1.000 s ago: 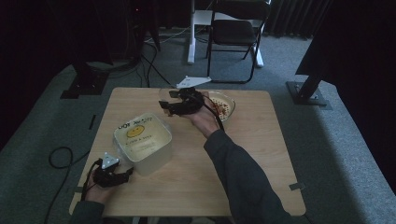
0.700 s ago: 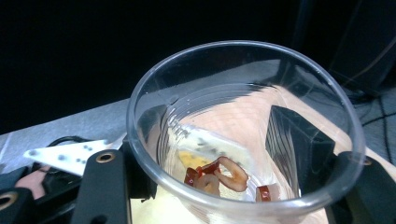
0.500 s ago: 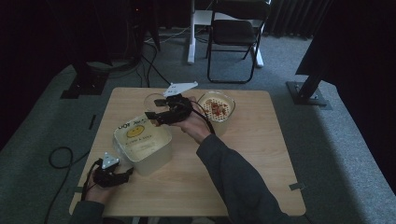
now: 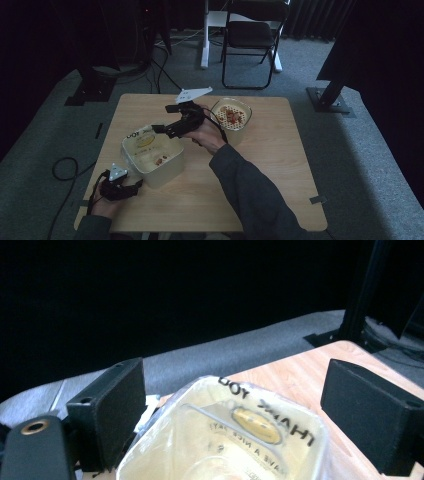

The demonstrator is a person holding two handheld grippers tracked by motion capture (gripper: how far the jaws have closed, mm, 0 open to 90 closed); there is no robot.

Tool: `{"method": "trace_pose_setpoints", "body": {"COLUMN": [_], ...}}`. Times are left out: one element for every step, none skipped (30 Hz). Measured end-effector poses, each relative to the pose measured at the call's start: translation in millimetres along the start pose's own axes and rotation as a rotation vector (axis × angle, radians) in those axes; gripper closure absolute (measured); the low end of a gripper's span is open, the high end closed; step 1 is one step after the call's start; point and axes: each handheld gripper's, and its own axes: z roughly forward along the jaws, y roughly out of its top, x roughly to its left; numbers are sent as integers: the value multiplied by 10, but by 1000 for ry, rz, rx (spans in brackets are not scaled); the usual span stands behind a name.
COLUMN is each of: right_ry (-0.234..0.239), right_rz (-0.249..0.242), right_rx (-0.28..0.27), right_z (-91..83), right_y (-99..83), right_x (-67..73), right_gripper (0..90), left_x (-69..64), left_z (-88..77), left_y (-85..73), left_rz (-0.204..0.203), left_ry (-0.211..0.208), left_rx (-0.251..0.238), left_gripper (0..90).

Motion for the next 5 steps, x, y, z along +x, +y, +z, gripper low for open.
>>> {"method": "trace_pose_setpoints", "body": {"right_ry": [-1,-11,-24,-34,-51], "right_rz": [8,13,20,26,32], "right_rx": [-12,-22,-31,-38,-43], "right_z": [-34,-68,-104,-140,-175], "right_y": [-2,-5,-12,-23,-35], "right_x": [-18,-36,-54,-79,-100], "right_gripper": [108,107,107,108,109], "left_x": [0,1,1,0,0], "left_z": [0,0,0,0,2], "left_y": [0,0,0,1,2], "left_rz": [-2,-2,-2,-2,-2], "left_ry": [-1,0,0,0,1], "left_rx": [0,0,0,0,0], "left_gripper": [290,290,290,290,290]}}
